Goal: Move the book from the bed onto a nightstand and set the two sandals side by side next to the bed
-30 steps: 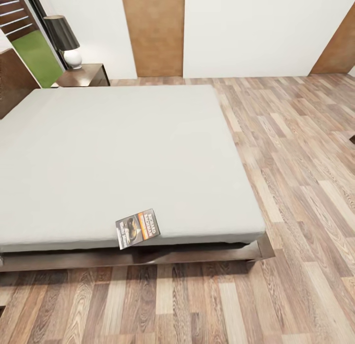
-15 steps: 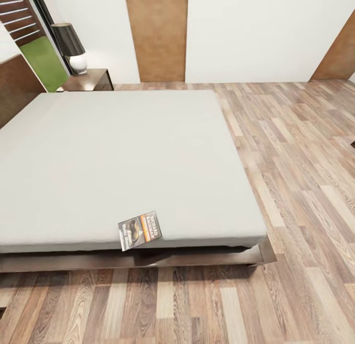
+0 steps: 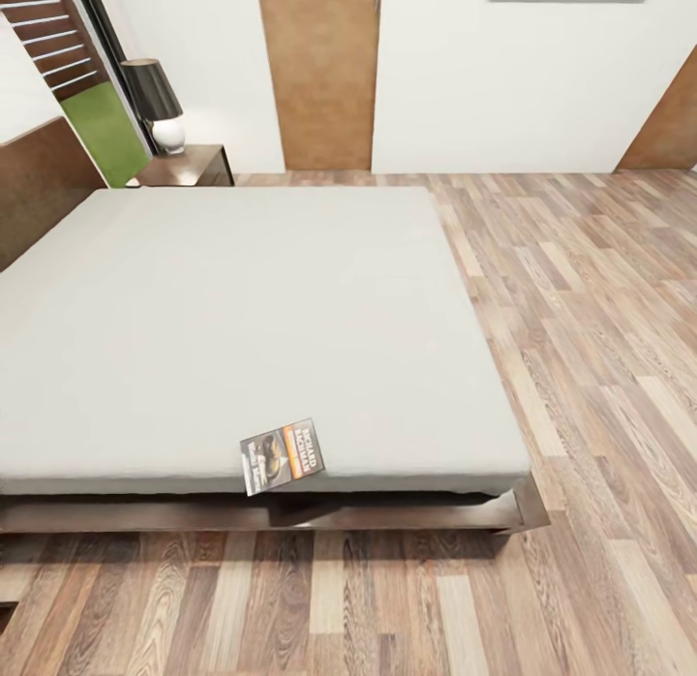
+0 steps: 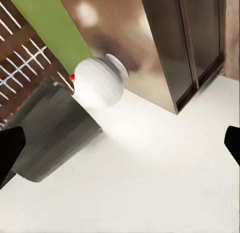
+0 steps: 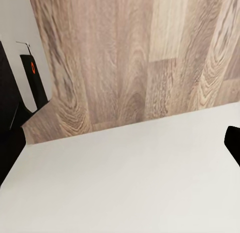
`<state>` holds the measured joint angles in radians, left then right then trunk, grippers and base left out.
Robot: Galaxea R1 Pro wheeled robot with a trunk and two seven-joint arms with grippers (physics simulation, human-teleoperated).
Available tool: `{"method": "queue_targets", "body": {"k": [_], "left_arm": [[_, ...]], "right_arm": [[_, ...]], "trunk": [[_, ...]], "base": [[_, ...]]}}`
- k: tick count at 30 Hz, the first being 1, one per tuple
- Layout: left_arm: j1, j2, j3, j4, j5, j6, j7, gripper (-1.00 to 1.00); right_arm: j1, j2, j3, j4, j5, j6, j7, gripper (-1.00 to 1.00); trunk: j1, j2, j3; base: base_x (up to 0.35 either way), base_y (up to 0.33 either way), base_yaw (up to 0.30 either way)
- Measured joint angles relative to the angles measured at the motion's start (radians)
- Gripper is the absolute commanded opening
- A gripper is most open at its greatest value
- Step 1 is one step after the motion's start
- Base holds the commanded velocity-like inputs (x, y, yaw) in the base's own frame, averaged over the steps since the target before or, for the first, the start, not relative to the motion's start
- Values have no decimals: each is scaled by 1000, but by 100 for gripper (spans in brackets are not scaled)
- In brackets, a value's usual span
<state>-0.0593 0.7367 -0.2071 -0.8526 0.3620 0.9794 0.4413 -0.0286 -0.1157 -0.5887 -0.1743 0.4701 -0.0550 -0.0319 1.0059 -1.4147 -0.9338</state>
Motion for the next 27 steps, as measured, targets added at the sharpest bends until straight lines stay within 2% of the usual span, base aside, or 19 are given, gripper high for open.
{"method": "queue_targets", "body": {"k": [4, 5, 6, 7, 12, 16, 17, 19, 23, 24, 27], "left_arm": [[-1, -86, -2, 82, -3, -83, -3, 100], [-1, -87, -2, 83, -7, -83, -3, 100], [-2, -134, -2, 110, -1, -124, -7, 100], [-3, -137, -3, 111, -6, -124, -7, 100], [-6, -269, -7, 146, -2, -193, -12, 100], [-9, -369, -32, 156, -4, -227, -13, 100], [-9, -370, -32, 157, -7, -227, -13, 100], [-11, -402, -47, 159, -4, -237, -14, 100], [-14, -444, -63, 159, -2, -254, -15, 100], [-15, -466, -68, 159, 0, -272, -16, 100], [-16, -503, -72, 166, -2, -310, -21, 100]], "right_arm": [[0, 0, -1, -1, 0, -1, 0, 100], [0, 0, -1, -1, 0, -1, 0, 100], [-1, 0, -1, -1, 0, -1, 0, 100], [-1, 0, -1, -1, 0, -1, 0, 100], [-1, -3, -1, -2, -1, -2, 0, 100], [-1, -5, -3, -2, -3, -3, 0, 100], [-1, -5, -3, -2, -3, -3, 0, 100], [-1, -6, -5, 0, -4, -4, 0, 100], [-1, -6, -5, 1, -5, -5, 0, 100], [0, -5, -5, 2, -5, -5, 0, 100], [0, -4, -4, 2, -5, -5, 0, 100]], "trunk": [[0, 0, 6], [0, 0, 8], [0, 0, 10], [0, 0, 11], [0, 0, 18], [0, 0, 21], [0, 0, 21], [0, 0, 23], [0, 0, 28], [0, 0, 30], [0, 0, 34]], "base": [[0, 0, 73], [0, 0, 72], [0, 0, 72], [0, 0, 66], [0, 0, 38], [0, 0, 14], [0, 0, 10], [0, 0, 7], [0, 0, 3], [0, 0, 2], [0, 0, 1]]}}
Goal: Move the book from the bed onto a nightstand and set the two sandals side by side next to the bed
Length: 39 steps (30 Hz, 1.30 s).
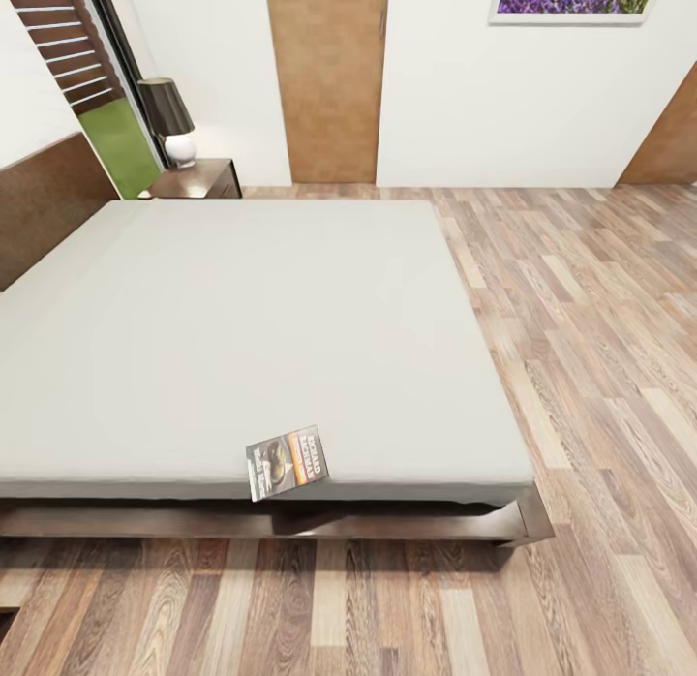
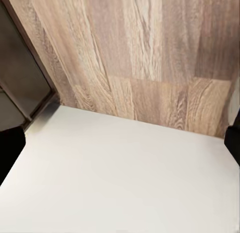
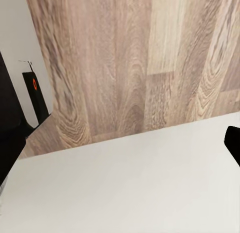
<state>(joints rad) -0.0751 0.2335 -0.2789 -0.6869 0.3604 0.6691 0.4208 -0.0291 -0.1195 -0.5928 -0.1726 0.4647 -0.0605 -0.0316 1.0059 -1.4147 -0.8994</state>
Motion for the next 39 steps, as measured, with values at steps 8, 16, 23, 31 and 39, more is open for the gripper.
{"method": "queue_targets", "body": {"k": [8, 16, 23, 31, 39], "left_arm": [[-1, -61, -3, 46, -3, -116, -9, 100], [-1, -73, -4, 140, -4, -260, -12, 100], [-3, -75, -7, 228, -2, -417, -16, 100], [-4, -75, -8, 256, 0, -519, -27, 100], [-14, -67, -6, 265, 3, -601, -29, 100]], "right_arm": [[0, 0, -3, -1, 0, -1, 0, 100], [0, -1, -3, -1, 0, -1, 0, 100], [-1, -6, -2, -3, 1, -44, 0, 100], [-1, -20, -2, -5, 1, -89, 1, 100], [-1, -40, -3, -16, 0, -100, 0, 100]], "trunk": [[0, 0, 12], [0, 0, 25], [0, 0, 36], [0, 0, 49], [0, 0, 62]], "base": [[0, 0, 0], [0, 0, 0], [0, 0, -16], [0, 0, -62], [0, 0, -77]]}}
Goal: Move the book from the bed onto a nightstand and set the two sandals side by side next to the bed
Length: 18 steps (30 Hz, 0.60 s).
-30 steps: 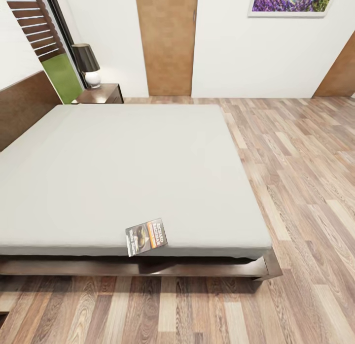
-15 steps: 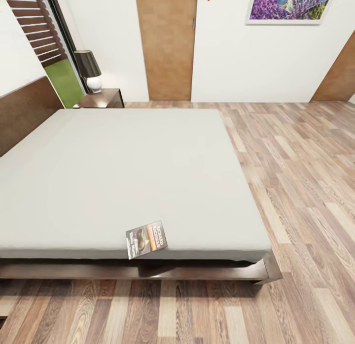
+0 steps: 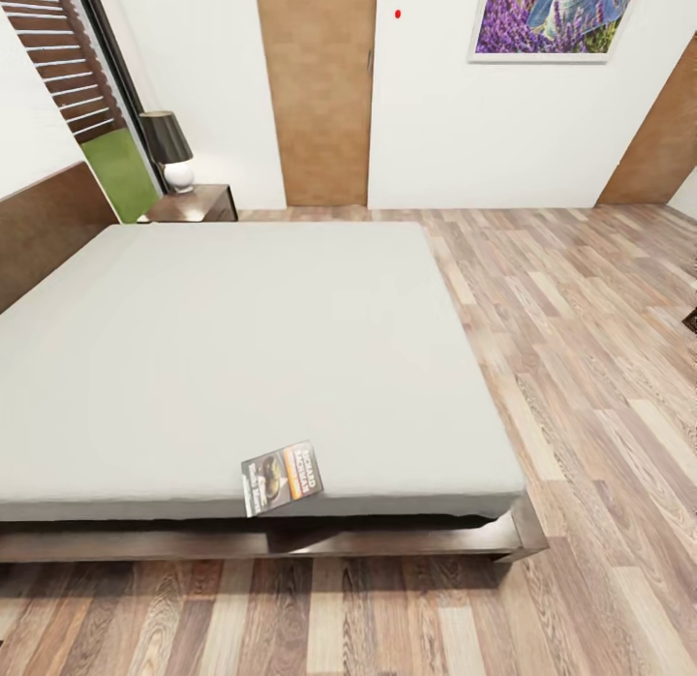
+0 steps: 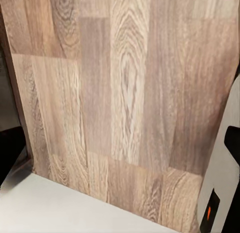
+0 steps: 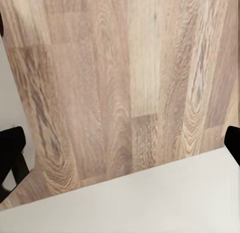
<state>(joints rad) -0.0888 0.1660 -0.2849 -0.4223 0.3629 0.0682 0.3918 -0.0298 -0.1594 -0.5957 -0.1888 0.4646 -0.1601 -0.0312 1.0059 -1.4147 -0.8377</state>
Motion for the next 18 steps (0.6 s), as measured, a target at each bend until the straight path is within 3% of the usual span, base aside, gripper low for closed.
{"method": "queue_targets", "body": {"k": [4, 9, 15, 18], "left_arm": [[-5, 5, 2, 1, 0, -26, 7, 100], [-23, 31, 6, 1, 0, -37, 44, 100], [-104, 72, 15, 5, 1, -44, 255, 100], [-145, 123, 30, 6, 3, -45, 411, 100]], "right_arm": [[0, -5, 0, -5, -1, -2, -1, 100], [0, -7, -1, -6, -2, -2, -1, 100], [0, -8, -3, -7, -2, -2, -1, 100], [0, -8, -3, -8, -2, -3, -1, 100]], "trunk": [[0, 0, 6], [0, 0, 14], [0, 0, 24], [0, 0, 29]], "base": [[0, 0, -82], [0, 0, -83], [0, 0, -83], [0, 0, -83]]}}
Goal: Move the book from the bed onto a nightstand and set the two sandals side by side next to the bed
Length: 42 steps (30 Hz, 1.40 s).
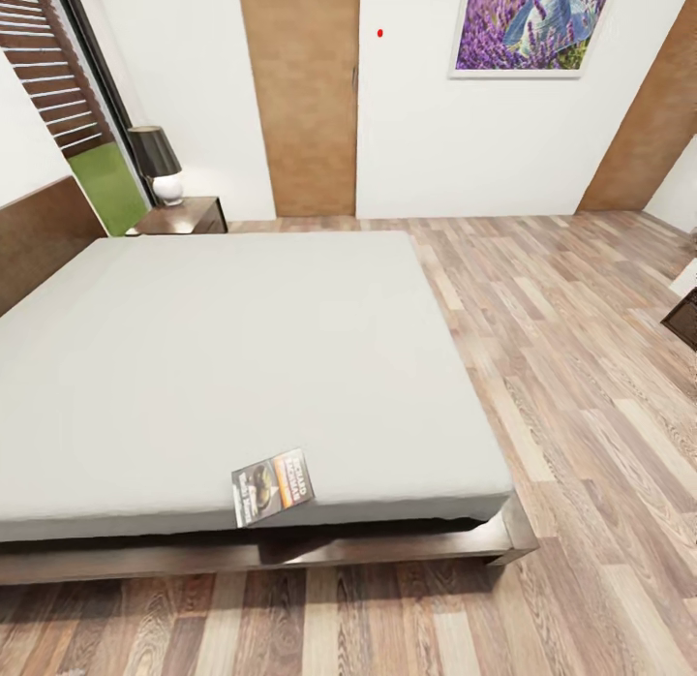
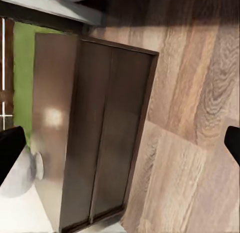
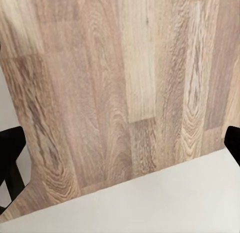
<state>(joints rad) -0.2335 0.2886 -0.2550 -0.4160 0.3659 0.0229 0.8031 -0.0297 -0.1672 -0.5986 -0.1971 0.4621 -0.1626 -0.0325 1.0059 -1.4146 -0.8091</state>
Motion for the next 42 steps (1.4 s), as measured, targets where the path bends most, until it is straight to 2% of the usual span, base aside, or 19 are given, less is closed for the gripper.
{"method": "queue_targets", "body": {"k": [2, 3, 8, 9, 12, 16, 17, 20, 24, 32, 39, 42], "left_arm": [[-24, 46, 17, 0, 1, -1, 125, 100], [-24, 48, 17, 0, 2, 0, 127, 100], [-79, 167, 49, -3, -2, 9, 417, 100], [-79, 169, 49, -3, -1, 9, 419, 100], [-107, 250, 57, -6, -4, 27, 549, 100], [-125, 348, 62, -23, -4, 88, 640, 100], [-125, 349, 62, -23, -4, 89, 641, 100], [-130, 390, 63, -49, -4, 123, 658, 100], [-132, 415, 63, -87, -5, 147, 662, 100], [-132, 428, 60, -116, -4, 162, 660, 100], [-127, 436, 65, -120, -4, 165, 575, 100], [-127, 436, 66, -120, -4, 167, 566, 100]], "right_arm": [[0, 0, 0, 0, 0, 0, 0, 100], [0, 0, 0, 0, 0, 0, 0, 100], [0, 0, -1, 0, 0, 0, 0, 100], [0, 0, -1, 0, 0, 0, 0, 100], [0, 0, -2, 0, 0, 0, 0, 100], [0, 0, -3, 0, 0, 0, 0, 100], [0, 0, -3, 0, 0, 0, 0, 100], [0, 0, -3, 0, 0, 0, 0, 100], [0, 1, -3, -1, -1, -1, 0, 100], [-1, 9, -2, -3, -1, -3, 0, 100], [-11, 15, -1, -29, -2, -2, 0, 100], [-12, 16, -1, -30, -1, -2, 0, 100]], "trunk": [[0, 0, 3], [0, 0, 5], [0, 0, 13], [0, 0, 14], [0, 0, 19], [0, 0, 25], [0, 0, 26], [0, 0, 30], [0, 0, 35], [0, 0, 45], [0, 0, 49], [0, 0, 51]], "base": [[0, 0, -83], [0, 0, -83], [0, 0, -83], [0, 0, -83], [0, 0, -83], [0, 0, -63], [0, 0, -43], [0, 0, -28], [0, 0, -13], [0, 0, -4], [0, 0, 5], [0, 0, 33]]}}
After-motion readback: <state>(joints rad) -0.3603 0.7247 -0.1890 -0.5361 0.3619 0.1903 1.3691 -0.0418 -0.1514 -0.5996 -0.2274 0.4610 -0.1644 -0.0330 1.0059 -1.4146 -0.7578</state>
